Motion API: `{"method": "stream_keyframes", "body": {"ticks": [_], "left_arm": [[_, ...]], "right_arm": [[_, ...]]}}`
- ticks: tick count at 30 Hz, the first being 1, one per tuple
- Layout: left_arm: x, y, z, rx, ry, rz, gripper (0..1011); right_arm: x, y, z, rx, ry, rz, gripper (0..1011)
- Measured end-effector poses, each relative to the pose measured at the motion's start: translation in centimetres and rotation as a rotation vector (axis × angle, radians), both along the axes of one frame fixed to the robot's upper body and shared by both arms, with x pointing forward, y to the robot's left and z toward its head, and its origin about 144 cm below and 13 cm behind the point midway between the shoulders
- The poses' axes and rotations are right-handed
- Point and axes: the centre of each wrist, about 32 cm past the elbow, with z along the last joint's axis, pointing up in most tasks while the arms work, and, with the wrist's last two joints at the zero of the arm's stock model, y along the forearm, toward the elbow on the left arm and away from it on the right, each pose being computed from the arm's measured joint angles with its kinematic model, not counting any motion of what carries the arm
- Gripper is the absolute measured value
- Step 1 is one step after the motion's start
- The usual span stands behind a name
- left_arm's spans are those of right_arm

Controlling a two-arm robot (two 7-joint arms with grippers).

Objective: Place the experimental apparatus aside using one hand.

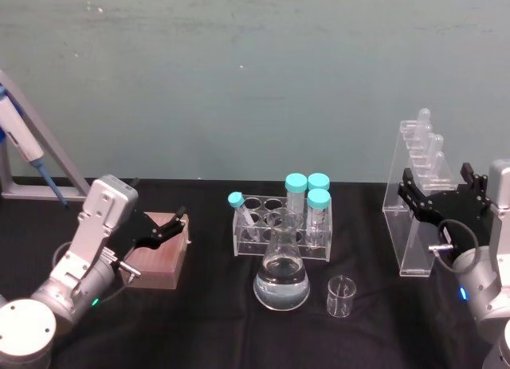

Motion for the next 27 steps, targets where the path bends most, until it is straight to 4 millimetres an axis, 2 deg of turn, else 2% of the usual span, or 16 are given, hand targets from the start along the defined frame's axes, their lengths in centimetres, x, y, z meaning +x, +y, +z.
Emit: {"method": "stream_keyframes", "body": {"ticks": [27], "left_arm": [[0.00,0.00,0.00,0.000,0.000,0.000,1000]], "right_arm": [[0.98,-0.30,-0.13,0.014,0.015,0.009,1000]]}}
